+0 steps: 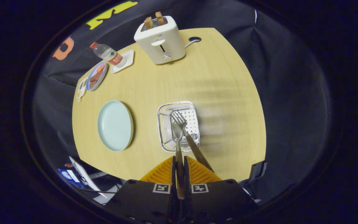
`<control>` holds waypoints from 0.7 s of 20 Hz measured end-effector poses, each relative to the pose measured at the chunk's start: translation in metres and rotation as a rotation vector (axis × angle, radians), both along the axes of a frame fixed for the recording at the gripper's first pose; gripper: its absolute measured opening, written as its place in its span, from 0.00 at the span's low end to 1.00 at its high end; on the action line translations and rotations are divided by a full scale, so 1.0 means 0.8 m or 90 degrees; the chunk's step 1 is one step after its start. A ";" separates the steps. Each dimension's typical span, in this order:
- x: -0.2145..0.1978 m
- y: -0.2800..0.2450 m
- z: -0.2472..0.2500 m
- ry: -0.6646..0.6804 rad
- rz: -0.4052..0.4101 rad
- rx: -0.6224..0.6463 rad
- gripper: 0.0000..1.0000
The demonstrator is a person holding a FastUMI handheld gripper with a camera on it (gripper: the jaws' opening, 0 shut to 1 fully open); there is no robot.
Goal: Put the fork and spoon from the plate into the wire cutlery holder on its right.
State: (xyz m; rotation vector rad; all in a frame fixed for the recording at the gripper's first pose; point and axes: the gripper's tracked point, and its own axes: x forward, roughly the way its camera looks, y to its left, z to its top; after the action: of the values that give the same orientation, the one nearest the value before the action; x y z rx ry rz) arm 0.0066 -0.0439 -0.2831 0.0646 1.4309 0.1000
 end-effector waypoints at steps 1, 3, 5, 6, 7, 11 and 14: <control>0.000 -0.001 0.004 -0.004 -0.002 -0.001 0.13; 0.004 0.006 0.011 -0.019 0.000 0.006 0.15; 0.012 0.017 0.021 -0.054 0.007 0.018 0.25; 0.015 0.022 0.030 -0.073 0.013 0.022 0.39; 0.021 0.026 0.035 -0.096 0.018 0.022 0.57; 0.048 0.049 0.086 -0.221 0.027 0.031 0.95; 0.067 0.067 0.143 -0.342 0.031 0.038 0.97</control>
State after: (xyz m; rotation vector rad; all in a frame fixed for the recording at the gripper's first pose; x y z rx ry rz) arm 0.0602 0.0096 -0.1687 0.0477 0.8936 0.1857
